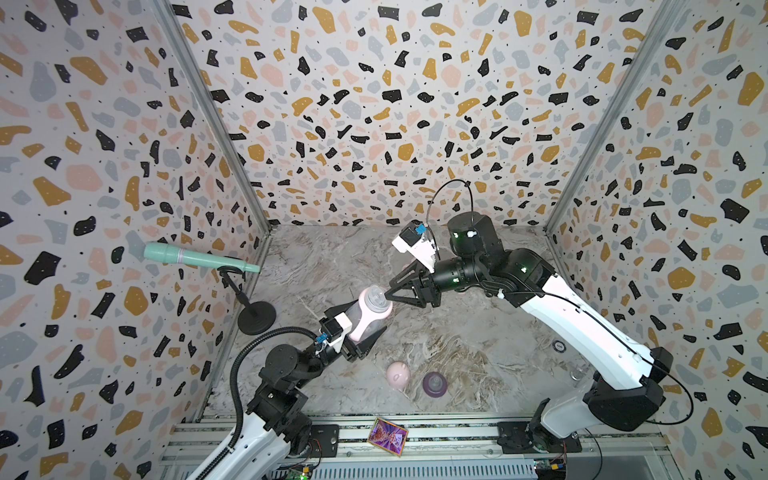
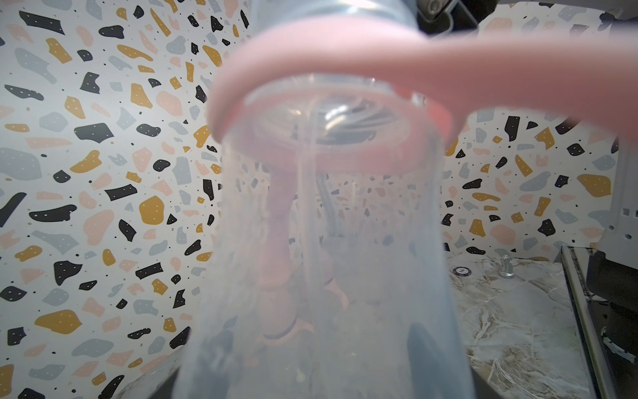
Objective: Assemble the baby bottles
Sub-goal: Place the straw into the baby bottle.
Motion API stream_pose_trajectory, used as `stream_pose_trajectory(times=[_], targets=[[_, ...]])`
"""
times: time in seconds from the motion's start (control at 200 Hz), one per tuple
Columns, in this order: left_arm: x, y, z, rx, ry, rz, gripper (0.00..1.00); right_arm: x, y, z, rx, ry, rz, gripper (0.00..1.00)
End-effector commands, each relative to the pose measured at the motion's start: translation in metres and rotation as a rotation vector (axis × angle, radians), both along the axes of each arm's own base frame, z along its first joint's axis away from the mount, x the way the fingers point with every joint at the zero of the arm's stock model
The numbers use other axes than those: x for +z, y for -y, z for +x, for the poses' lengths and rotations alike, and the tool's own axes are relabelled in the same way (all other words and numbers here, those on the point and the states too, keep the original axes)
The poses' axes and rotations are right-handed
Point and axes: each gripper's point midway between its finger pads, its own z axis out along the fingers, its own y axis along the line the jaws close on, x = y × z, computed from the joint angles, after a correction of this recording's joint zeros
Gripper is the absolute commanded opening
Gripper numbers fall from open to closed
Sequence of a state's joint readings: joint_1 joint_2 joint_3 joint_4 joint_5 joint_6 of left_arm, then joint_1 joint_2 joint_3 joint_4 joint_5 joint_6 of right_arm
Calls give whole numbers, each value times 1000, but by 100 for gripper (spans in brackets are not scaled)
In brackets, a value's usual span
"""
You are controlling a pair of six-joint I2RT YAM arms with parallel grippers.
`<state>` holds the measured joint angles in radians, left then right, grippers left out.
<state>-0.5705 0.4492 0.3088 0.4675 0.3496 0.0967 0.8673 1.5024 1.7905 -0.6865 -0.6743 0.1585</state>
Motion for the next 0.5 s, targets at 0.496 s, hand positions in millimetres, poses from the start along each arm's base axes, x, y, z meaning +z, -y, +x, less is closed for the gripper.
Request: stream_pose_trajectory(times=[0.496], targets=[[20, -4, -5, 2, 71, -45, 30, 36, 11, 3, -19, 76, 38, 46]])
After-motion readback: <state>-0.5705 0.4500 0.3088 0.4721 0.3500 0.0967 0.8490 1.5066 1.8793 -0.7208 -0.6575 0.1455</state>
